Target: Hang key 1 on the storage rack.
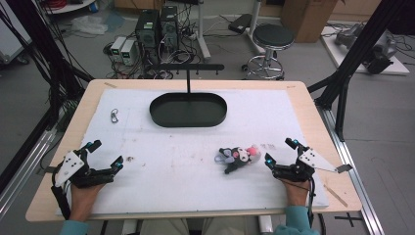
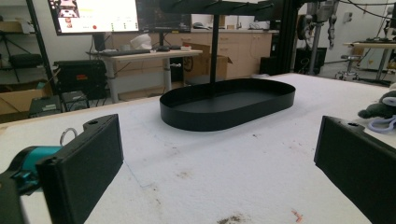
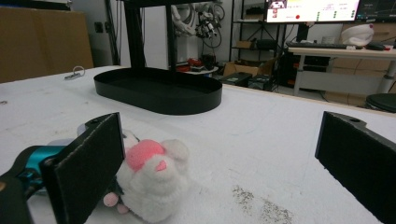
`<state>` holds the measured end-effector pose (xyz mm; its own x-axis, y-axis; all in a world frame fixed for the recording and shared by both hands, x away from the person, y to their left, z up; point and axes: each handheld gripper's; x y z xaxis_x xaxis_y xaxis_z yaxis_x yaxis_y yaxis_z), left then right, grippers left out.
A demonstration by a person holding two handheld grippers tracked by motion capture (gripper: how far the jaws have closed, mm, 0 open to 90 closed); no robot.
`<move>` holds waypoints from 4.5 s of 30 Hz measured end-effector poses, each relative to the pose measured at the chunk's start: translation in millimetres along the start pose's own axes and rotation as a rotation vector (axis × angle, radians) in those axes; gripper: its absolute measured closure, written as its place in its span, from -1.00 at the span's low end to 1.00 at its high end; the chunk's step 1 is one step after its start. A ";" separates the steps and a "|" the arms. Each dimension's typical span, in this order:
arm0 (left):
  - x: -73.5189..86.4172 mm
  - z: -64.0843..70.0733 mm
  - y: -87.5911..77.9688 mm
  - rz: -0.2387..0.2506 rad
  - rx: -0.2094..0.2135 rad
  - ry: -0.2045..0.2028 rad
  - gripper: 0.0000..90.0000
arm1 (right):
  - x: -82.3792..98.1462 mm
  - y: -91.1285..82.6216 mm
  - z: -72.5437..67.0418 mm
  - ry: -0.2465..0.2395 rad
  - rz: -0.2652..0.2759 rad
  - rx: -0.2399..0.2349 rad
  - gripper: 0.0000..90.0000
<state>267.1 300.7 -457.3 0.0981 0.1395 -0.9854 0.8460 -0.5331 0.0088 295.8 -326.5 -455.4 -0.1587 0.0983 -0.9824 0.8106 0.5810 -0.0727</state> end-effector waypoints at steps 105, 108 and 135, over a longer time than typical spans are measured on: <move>-0.2 0.3 0.3 -0.006 -0.013 0.000 -0.96 | -64.4 117.3 -13.6 -0.470 -1.054 -0.495 -0.97; -0.3 0.4 0.3 -0.006 -0.014 0.000 -0.96 | -61.5 119.3 -14.8 -0.459 -1.080 -0.522 -0.88; -0.2 0.1 0.3 -0.005 -0.009 -0.001 -0.96 | -58.1 124.2 -10.2 -0.499 -1.140 -0.552 0.00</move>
<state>267.3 300.4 -457.0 0.0938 0.1416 -0.9855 0.8512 -0.5249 0.0056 400.0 -251.8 -405.6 -0.2689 -0.8812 -0.3887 0.0195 0.3985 -0.9169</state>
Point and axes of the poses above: each handheld gripper's, and its own axes: y roughly forward along the jaws, x roughly out of its underside, z roughly to its right, and after that the axes turned 9 degrees about y, right-handed
